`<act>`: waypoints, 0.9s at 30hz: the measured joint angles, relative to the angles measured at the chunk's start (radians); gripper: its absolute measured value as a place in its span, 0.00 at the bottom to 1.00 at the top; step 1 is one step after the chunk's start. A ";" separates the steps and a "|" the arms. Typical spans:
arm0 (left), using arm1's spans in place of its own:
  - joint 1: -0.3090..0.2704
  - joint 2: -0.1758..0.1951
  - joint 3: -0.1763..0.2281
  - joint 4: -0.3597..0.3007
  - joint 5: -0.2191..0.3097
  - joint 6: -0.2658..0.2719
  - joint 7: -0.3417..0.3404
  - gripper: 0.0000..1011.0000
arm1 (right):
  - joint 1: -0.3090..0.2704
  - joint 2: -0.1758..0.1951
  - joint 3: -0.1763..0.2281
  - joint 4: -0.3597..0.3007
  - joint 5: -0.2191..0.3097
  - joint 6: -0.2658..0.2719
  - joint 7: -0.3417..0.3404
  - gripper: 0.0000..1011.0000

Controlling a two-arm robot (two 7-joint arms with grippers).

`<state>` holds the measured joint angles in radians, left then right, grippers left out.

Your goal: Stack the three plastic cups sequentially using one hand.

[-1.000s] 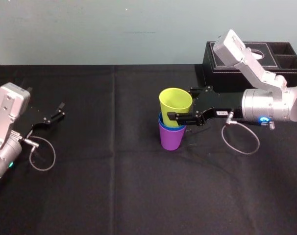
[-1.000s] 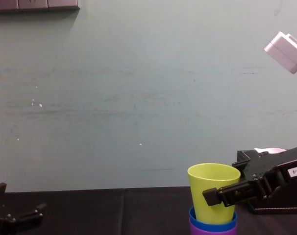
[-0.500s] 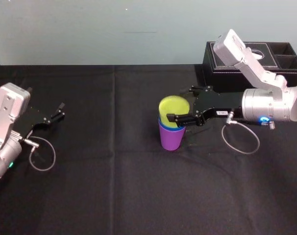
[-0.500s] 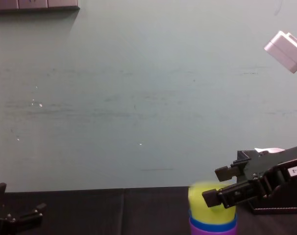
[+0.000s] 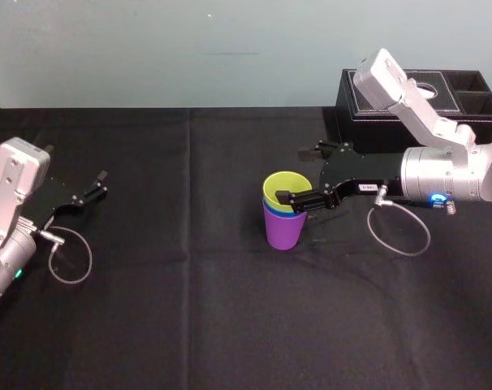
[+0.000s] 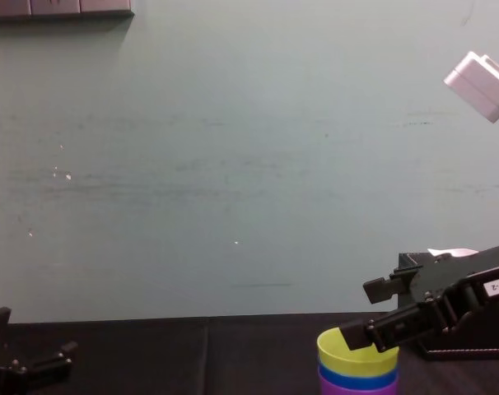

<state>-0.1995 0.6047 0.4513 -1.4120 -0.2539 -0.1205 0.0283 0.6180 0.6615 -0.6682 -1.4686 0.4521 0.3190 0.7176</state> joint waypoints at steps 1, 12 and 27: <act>0.000 0.000 0.000 0.000 0.000 0.000 0.000 1.00 | 0.000 0.000 0.000 0.000 0.000 0.000 0.000 0.99; 0.000 0.000 0.000 0.000 0.000 0.000 0.000 1.00 | -0.002 0.004 0.002 -0.009 -0.005 -0.005 -0.002 0.99; 0.000 0.000 0.000 0.000 0.000 0.000 0.000 1.00 | -0.084 0.054 0.104 -0.087 0.021 -0.009 -0.108 0.99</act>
<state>-0.1995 0.6047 0.4514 -1.4119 -0.2539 -0.1205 0.0283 0.5338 0.7158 -0.5640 -1.5558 0.4736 0.3095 0.6093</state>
